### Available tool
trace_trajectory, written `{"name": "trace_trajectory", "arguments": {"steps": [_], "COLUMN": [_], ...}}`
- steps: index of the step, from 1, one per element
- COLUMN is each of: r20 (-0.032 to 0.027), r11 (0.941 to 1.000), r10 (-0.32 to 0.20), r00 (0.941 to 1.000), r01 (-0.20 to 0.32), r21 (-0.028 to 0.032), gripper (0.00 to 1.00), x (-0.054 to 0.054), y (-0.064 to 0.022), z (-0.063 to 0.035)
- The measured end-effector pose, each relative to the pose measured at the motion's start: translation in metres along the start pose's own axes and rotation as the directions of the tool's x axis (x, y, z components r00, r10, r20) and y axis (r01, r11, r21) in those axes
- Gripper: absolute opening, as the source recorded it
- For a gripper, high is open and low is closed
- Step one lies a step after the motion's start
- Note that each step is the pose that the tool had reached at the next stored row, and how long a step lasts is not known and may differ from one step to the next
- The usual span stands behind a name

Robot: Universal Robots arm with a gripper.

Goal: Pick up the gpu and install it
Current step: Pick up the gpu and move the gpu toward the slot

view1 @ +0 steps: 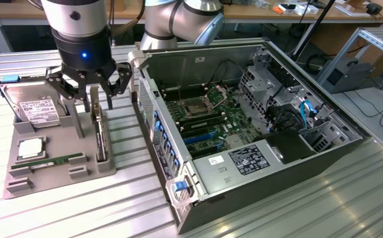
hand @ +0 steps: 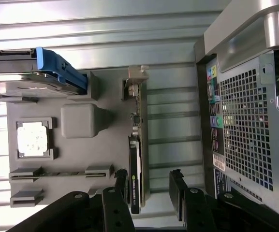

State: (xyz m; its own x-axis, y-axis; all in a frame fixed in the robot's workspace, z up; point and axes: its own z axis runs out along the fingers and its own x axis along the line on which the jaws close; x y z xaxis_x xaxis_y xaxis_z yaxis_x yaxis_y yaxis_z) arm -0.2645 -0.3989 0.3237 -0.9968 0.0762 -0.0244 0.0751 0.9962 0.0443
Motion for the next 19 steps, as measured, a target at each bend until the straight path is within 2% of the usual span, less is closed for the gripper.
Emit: {"name": "trace_trajectory", "arguments": {"steps": [19], "r20": [0.0001], "r11": [1.0000], "r10": [0.000], "r00": [1.0000], "r01": [0.000], "r21": [-0.0001], "gripper": [0.48], "x": [0.000], "y": [-0.0006], "z": [0.0148]}}
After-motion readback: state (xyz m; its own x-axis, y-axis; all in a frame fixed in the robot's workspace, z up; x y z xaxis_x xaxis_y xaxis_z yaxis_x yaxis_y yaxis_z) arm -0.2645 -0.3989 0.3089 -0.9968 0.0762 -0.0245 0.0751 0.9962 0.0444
